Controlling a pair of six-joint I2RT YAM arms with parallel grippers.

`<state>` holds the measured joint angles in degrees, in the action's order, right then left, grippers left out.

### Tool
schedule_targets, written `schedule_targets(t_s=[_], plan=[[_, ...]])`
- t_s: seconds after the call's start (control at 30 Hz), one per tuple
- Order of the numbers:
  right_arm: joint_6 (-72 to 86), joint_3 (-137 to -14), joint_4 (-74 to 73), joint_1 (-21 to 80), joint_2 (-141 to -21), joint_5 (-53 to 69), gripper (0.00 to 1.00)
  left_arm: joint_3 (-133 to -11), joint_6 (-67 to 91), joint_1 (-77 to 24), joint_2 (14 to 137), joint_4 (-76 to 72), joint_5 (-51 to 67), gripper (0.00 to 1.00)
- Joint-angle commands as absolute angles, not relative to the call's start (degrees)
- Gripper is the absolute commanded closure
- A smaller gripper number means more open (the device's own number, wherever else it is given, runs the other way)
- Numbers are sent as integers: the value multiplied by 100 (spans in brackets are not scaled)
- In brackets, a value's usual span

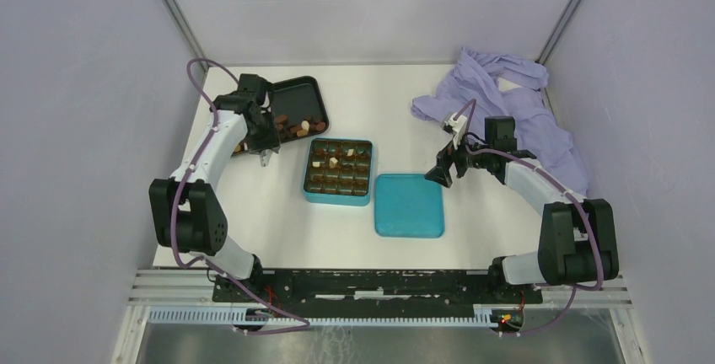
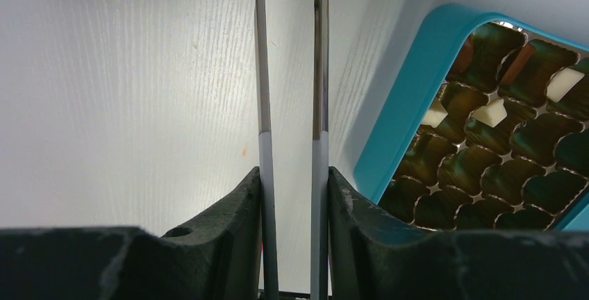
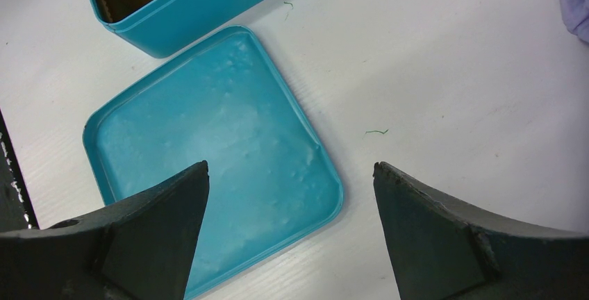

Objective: Pack the chocolate
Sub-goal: Pick up the fake chocolate from the plate, then place the fake chocolate in the packing box.

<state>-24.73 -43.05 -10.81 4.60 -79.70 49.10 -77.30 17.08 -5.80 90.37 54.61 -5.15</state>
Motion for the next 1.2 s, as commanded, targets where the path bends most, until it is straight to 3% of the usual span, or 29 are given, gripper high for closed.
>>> schedule_targets(t_s=[0.0,0.43,1.17], plan=[[-2498,-4520,-967,438,-8008,5046,6,-8048,1421,-555,8737,5203,-441,98],[-2496,-4518,-967,439,-8018,5044,6,-8067,1294,-558,8428,5211,-28,98],[-2470,-4592,-1005,438,-8140,5071,6,-7128,1310,-734,7187,4378,2866,98]])
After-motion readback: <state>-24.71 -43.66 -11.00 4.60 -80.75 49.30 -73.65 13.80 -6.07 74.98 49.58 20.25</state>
